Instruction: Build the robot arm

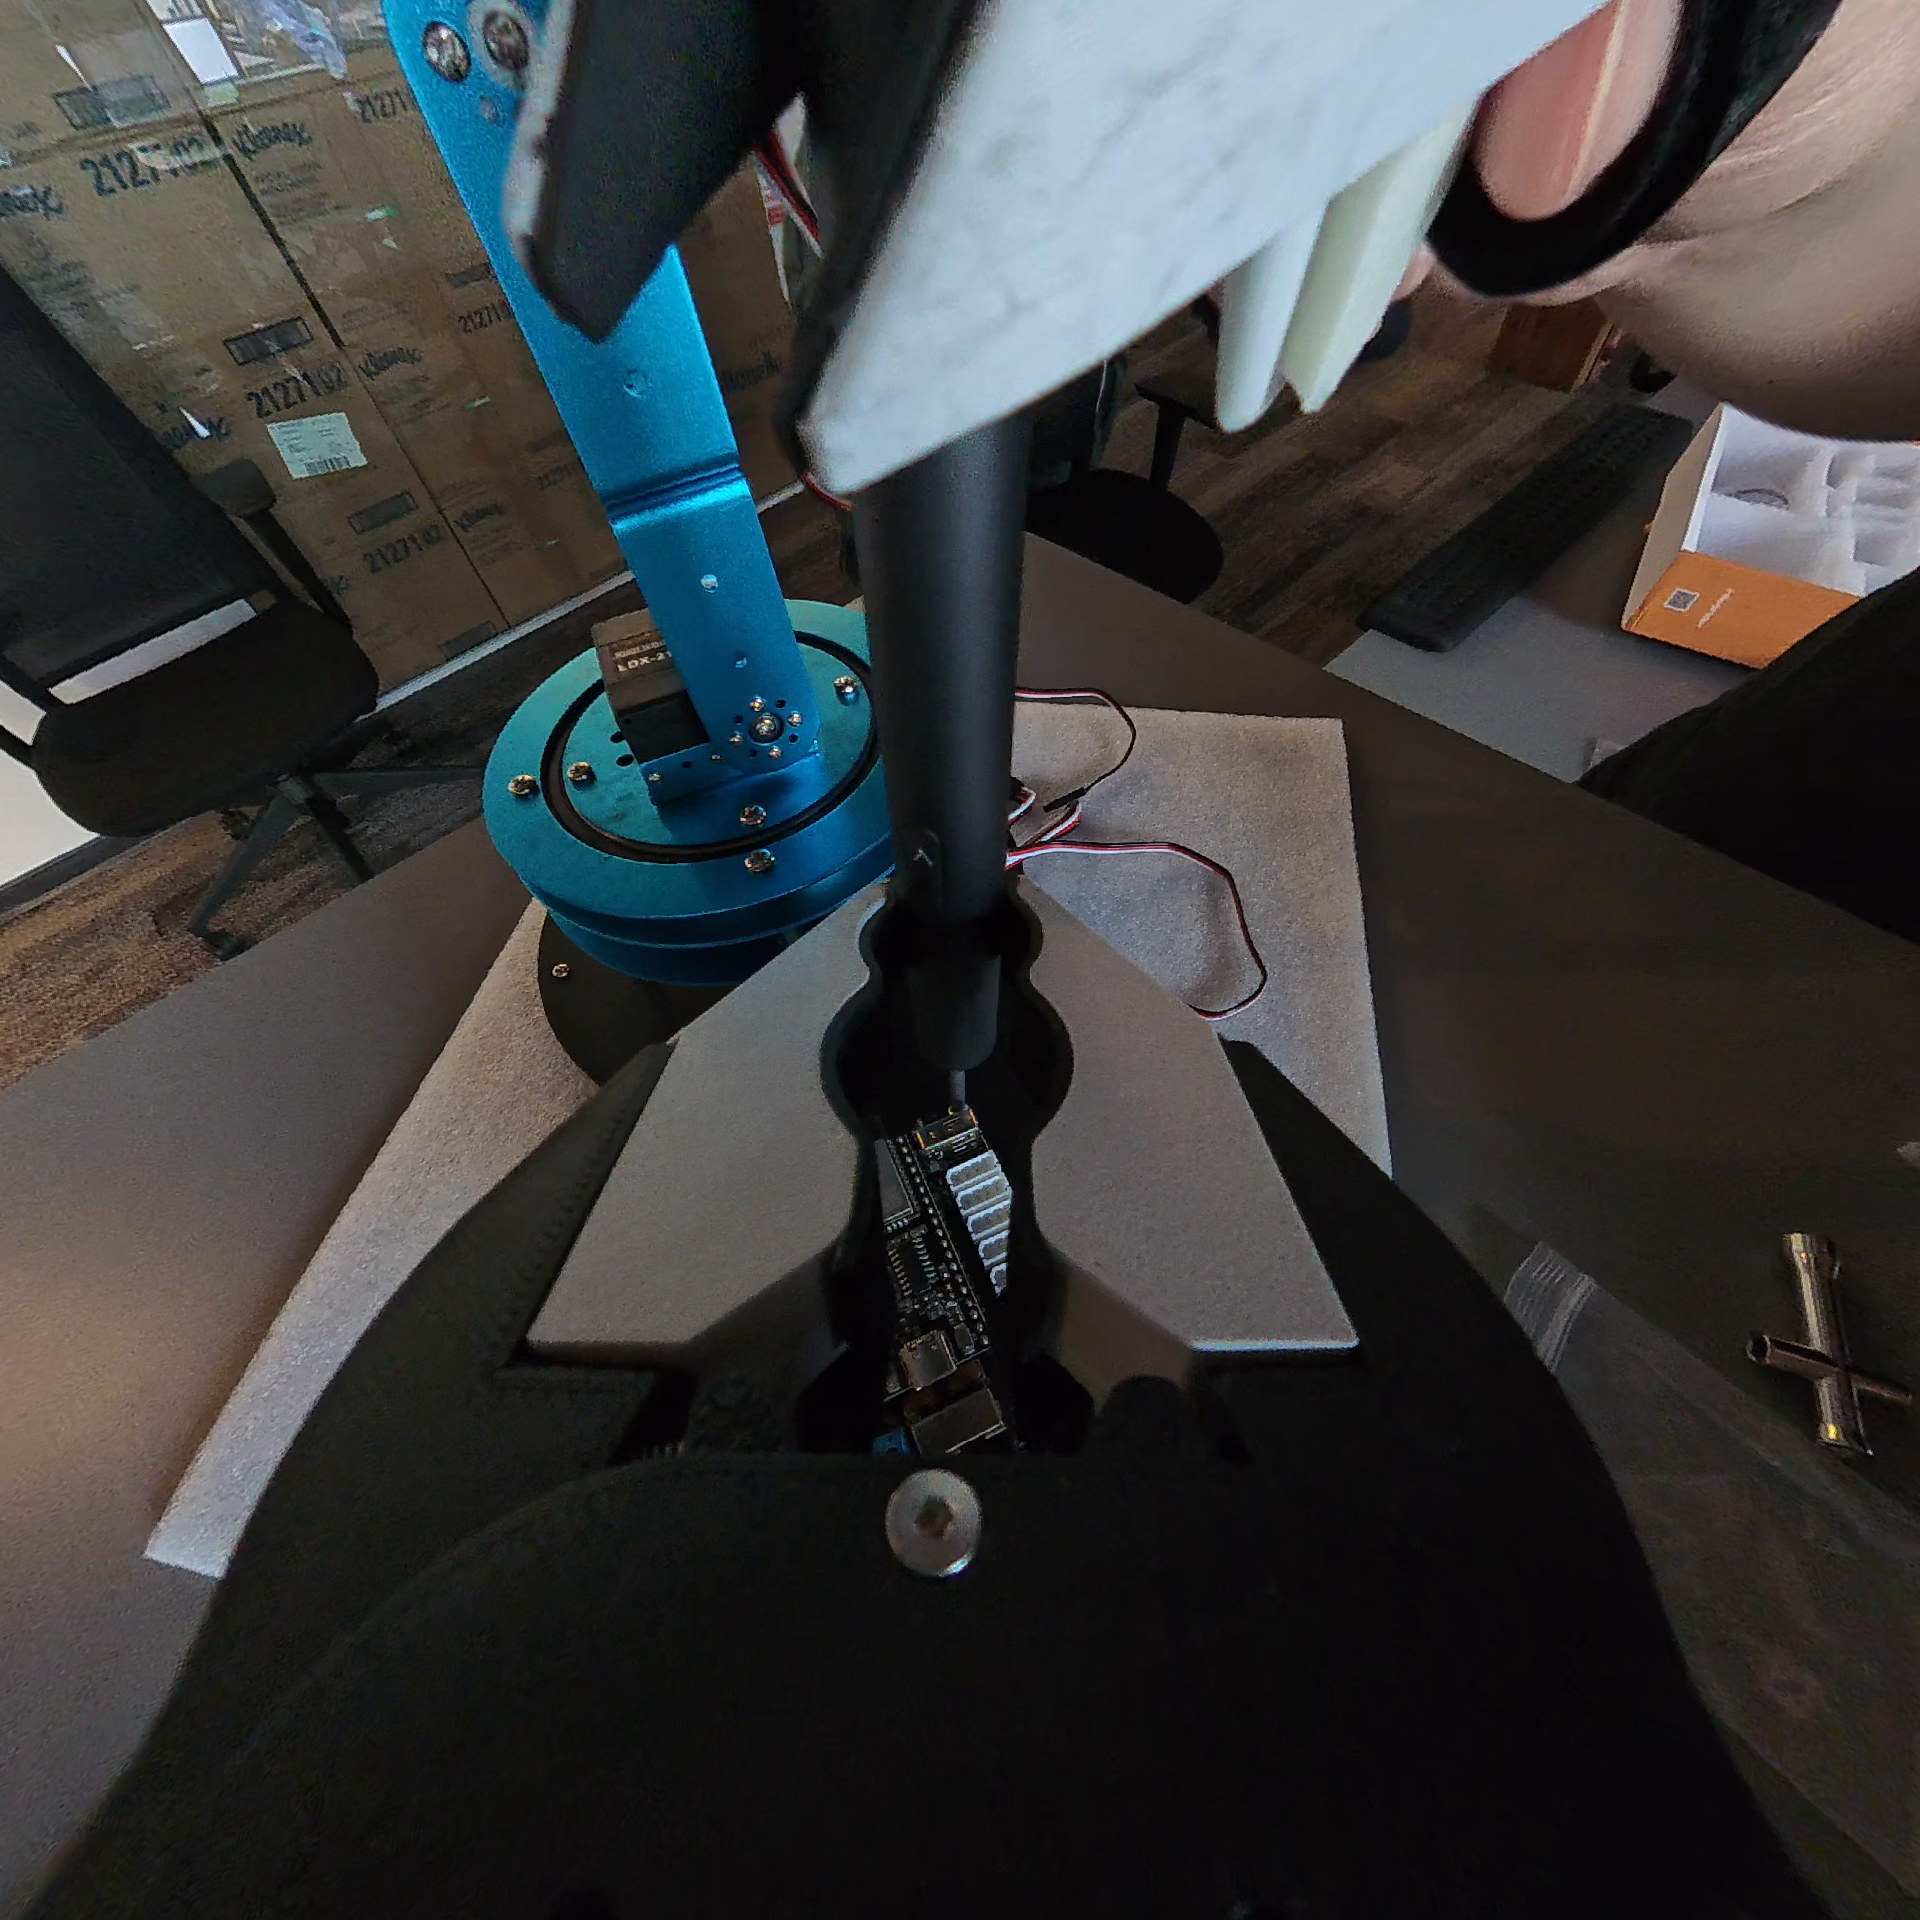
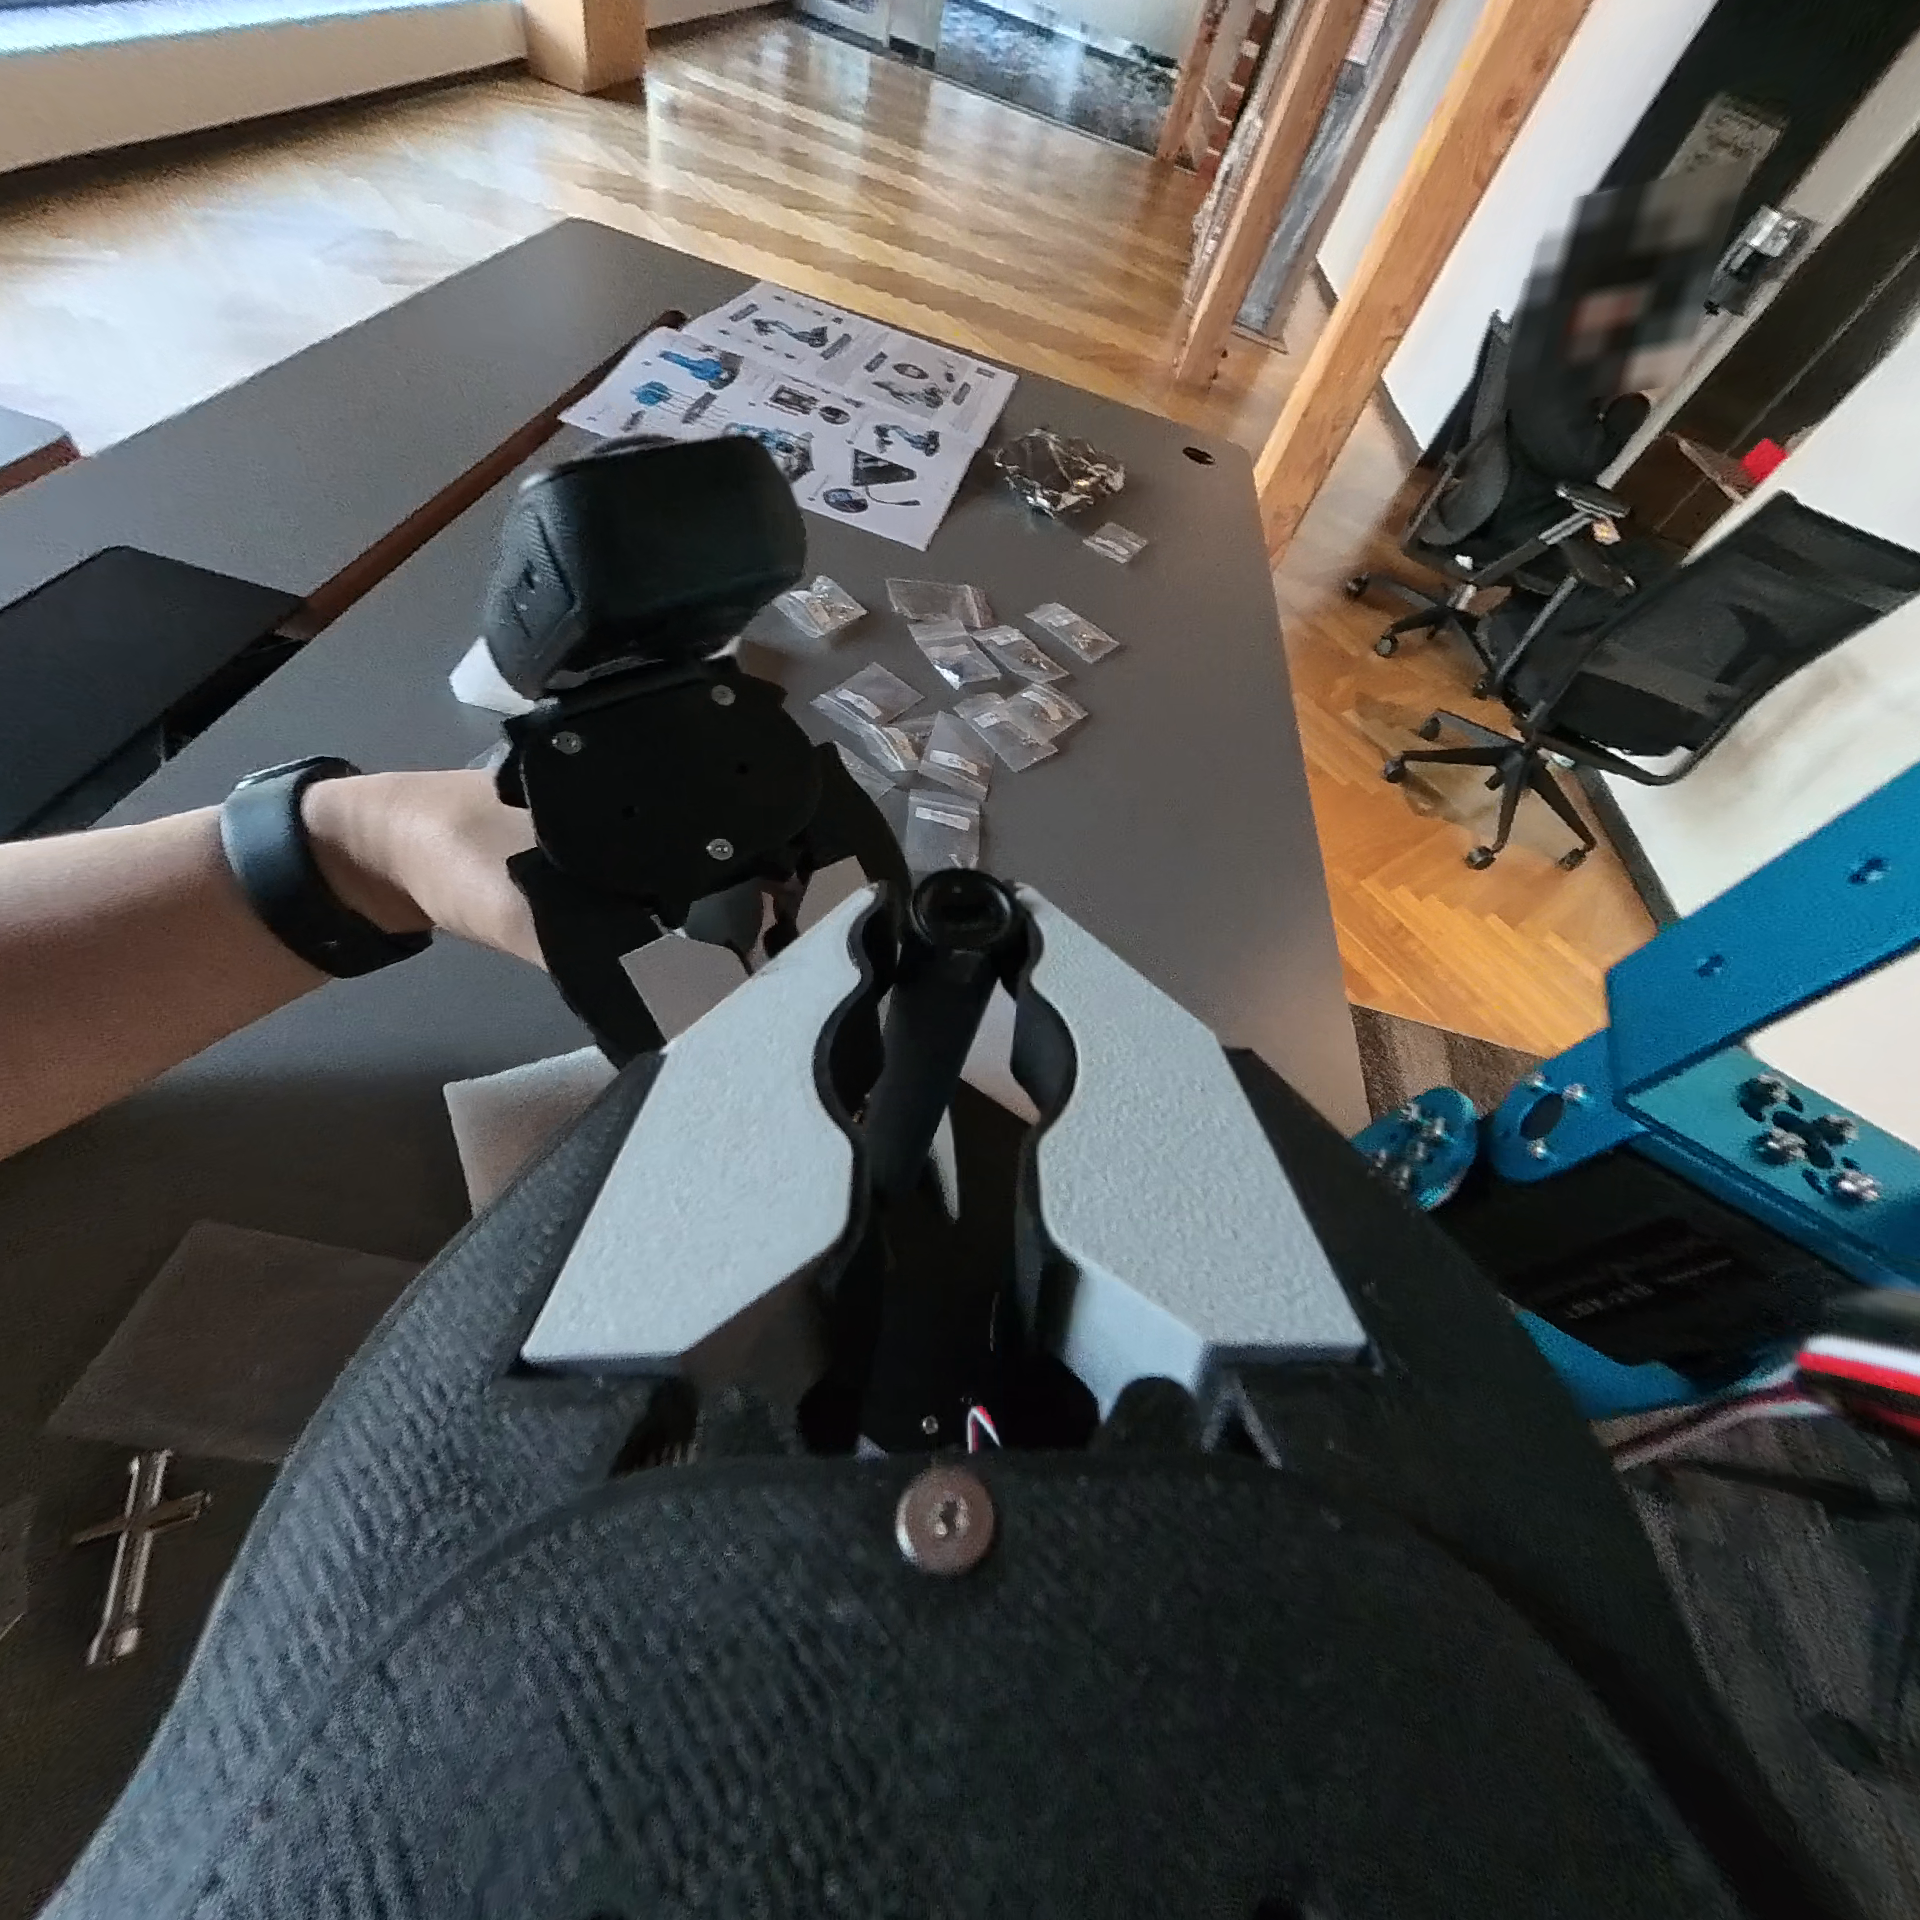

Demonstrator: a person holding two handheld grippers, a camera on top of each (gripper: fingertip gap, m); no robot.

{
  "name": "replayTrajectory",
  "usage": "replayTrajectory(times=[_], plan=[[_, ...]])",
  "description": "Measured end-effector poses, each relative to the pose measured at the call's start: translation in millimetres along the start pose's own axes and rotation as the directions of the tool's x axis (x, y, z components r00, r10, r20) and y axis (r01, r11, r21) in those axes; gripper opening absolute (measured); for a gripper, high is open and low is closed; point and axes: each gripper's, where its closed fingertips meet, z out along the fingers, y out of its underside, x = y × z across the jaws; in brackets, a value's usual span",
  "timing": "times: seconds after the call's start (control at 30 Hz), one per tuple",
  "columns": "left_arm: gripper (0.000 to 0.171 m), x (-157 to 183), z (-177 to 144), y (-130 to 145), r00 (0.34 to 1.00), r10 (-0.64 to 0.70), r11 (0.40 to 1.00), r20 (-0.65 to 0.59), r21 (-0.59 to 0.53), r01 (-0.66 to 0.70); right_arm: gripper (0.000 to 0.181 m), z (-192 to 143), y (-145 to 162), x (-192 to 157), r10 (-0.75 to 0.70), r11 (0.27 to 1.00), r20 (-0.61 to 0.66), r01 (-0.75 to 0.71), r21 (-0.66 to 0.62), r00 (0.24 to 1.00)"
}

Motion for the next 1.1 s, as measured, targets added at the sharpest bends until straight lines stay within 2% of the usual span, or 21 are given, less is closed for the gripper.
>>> replayTrajectory(times=[0.27, 0.37, 0.43, 0.5, 0.57, 0.87, 0.93, 1.03, 1.1], plan=[[0.015, -0.8, -0.6, 0.1, 1.0, -0.008, 1.0, 0.003, 0.001, 0.008, 0.018, -1.3, 1.2, 5.3, 0.049, 0.999, -0.107, -0.051, -0.014, 0.993], [0.015, 0.8, -0.5, 0.2, 1.0, -0.012, 1.0, -0.009, 0.0, 0.012, 0.021, 0.1, 1.1, 1.0, 0.059, 0.998, -0.05, -0.06, -0.021, 0.997], [0.015, 1.5, -0.4, 0.2, 1.0, -0.014, 1.0, -0.015, -0.002, 0.014, 0.033, 0.8, 1.2, -0.8, 0.07, 0.997, -0.002, -0.07, -0.016, 0.998], [0.015, 2.4, -0.8, 0.4, 1.0, -0.011, 1.0, -0.019, -0.003, 0.011, 0.021, -0.3, 3.8, -3.8, 0.06, 0.998, 0.035, -0.059, -0.02, 0.998], [0.015, 3.1, -1.0, 0.5, 1.0, -0.001, 1.0, -0.019, -0.006, 0.001, 0.017, -1.8, 4.5, -3.6, 0.031, 0.999, 0.027, -0.031, -0.014, 0.999], [0.015, 1.7, -0.7, 0.6, 1.0, -0.007, 1.0, -0.015, 0.001, 0.007, 0.018, -2.1, 5.5, 3.8, 0.081, 0.996, -0.14, -0.084, -0.012, 0.987], [0.015, 3.2, -1.1, 0.7, 1.0, -0.008, 1.0, -0.024, 0.0, 0.008, 0.017, -0.9, 4.1, 0.8, 0.091, 0.996, -0.11, -0.093, -0.01, 0.99], [0.015, 3.1, -1.7, 1.1, 1.0, -0.007, 1.0, -0.025, -0.003, 0.007, 0.03, 1.3, 3.2, -7.0, 0.105, 0.994, 0.002, -0.105, 0.014, 0.994], [0.015, 3.0, -1.9, 1.2, 1.0, -0.005, 1.0, -0.024, -0.003, 0.005, 0.028, 1.7, 8.7, -7.1, 0.101, 0.995, 0.035, -0.101, 0.002, 0.994]])
